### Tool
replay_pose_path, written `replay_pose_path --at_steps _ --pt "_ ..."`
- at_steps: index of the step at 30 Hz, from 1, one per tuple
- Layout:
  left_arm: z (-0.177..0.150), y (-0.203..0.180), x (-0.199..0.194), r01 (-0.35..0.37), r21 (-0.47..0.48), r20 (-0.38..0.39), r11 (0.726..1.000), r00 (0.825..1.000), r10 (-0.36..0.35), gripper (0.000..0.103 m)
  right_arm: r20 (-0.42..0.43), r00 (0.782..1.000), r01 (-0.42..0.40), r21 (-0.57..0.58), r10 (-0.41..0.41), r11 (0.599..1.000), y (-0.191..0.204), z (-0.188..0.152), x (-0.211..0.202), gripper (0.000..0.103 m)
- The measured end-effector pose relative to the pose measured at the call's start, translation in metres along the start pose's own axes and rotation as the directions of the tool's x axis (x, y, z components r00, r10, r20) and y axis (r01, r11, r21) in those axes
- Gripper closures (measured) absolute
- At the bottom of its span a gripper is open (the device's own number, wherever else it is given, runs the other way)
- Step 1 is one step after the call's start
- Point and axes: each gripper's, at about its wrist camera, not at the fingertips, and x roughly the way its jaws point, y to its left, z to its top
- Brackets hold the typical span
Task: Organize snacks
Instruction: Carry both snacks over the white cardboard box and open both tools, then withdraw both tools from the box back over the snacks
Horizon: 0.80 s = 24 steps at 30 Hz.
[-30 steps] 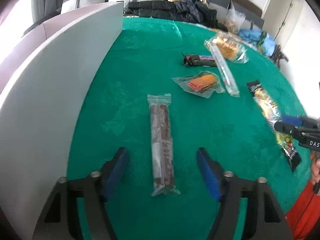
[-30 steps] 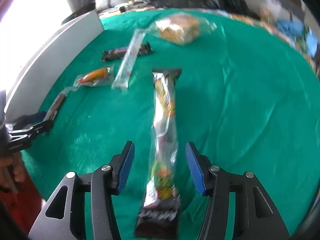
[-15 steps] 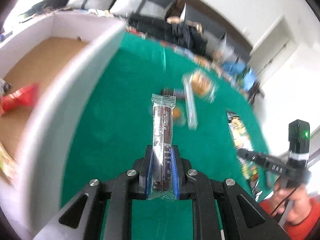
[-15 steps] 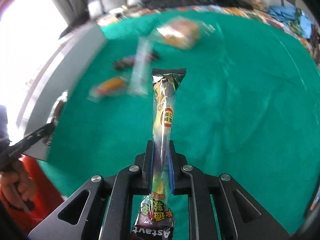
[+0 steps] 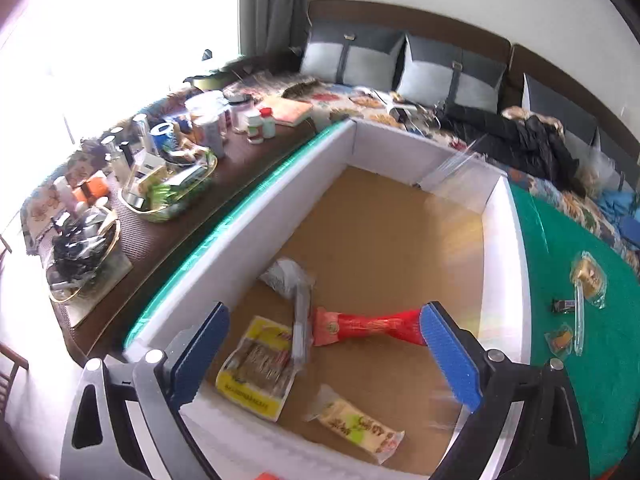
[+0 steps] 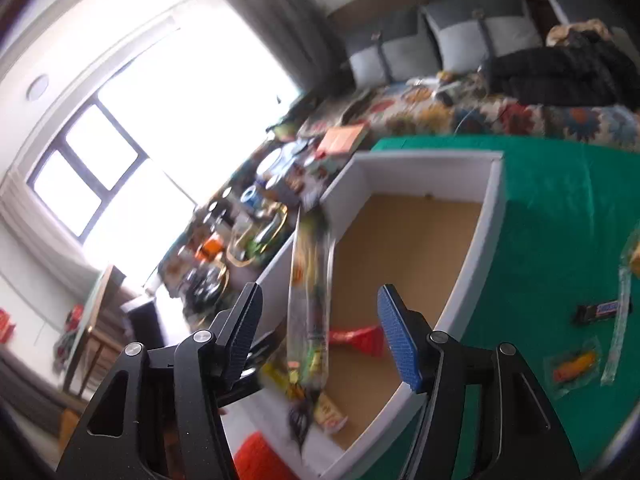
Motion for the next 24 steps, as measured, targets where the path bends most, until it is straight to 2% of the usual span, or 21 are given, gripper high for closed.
replay_pose_path --at_steps 2,4,5,6,8,9,12,13,15,16,19,22,24 --pt "-0.01 -0.004 -0.009 0.05 -0.021 0.016 0.999 0.999 -0.05 0.007 0.03 0.999 0.039 -0.024 -0.038 0.999 -0.015 -0.012 -0.012 0.036" --pt "-0.023 -0.026 -0.019 0.124 -0.013 0.023 0.992 0.992 -0.124 0.007 0.047 0.988 0.154 -0.074 -0.15 0.985 -0.046 -0.029 -0.024 0.034" --pt "-0.026 -0.04 -0.022 0.163 0.004 0.022 0.987 0.986 -0.163 0.007 0.061 0.972 0.234 -0.103 -0.228 0.967 -0.071 -0.043 -0.031 0.034" --pt "-0.036 -0.066 -0.028 0.23 0.041 0.015 0.972 0.973 -0.231 0.007 0.067 0.951 0.308 -0.121 -0.302 0.944 -0.095 -0.055 -0.035 0.034" --pt "-0.049 -0.107 -0.034 0.312 0.103 -0.003 0.944 0.95 -0.313 0.006 0.047 0.882 0.47 -0.14 -0.469 0.871 -0.153 -0.092 -0.051 0.034" --pt "-0.062 -0.138 -0.036 0.36 0.154 -0.026 0.92 0.932 -0.36 0.002 0.03 0.844 0.533 -0.145 -0.535 0.833 -0.18 -0.109 -0.058 0.034" --pt "-0.097 -0.216 -0.017 0.441 0.257 -0.135 0.86 0.898 -0.42 0.0 -0.022 0.735 0.674 -0.092 -0.678 0.733 -0.254 -0.148 -0.097 0.034" --pt "-0.109 -0.236 -0.004 0.445 0.282 -0.175 0.85 0.895 -0.41 0.0 -0.026 0.717 0.694 -0.064 -0.696 0.717 -0.267 -0.156 -0.106 0.034" --pt "-0.131 -0.27 0.029 0.424 0.317 -0.243 0.848 0.901 -0.36 0.001 -0.046 0.679 0.733 -0.007 -0.733 0.68 -0.296 -0.168 -0.124 0.034" --pt "-0.141 -0.285 0.048 0.416 0.323 -0.271 0.85 0.901 -0.338 0.002 -0.059 0.67 0.742 0.011 -0.74 0.67 -0.303 -0.171 -0.128 0.034" --pt "-0.15 -0.315 0.085 0.385 0.332 -0.286 0.861 0.911 -0.297 0.005 -0.095 0.667 0.745 0.072 -0.739 0.663 -0.328 -0.18 -0.137 0.034" --pt "-0.148 -0.331 0.101 0.36 0.323 -0.241 0.875 0.926 -0.292 0.005 -0.084 0.667 0.745 0.1 -0.741 0.659 -0.331 -0.191 -0.141 0.034" --pt "-0.144 -0.337 0.108 0.337 0.329 -0.198 0.882 0.938 -0.285 0.004 -0.043 0.652 0.756 0.098 -0.757 0.647 -0.332 -0.187 -0.136 0.034"
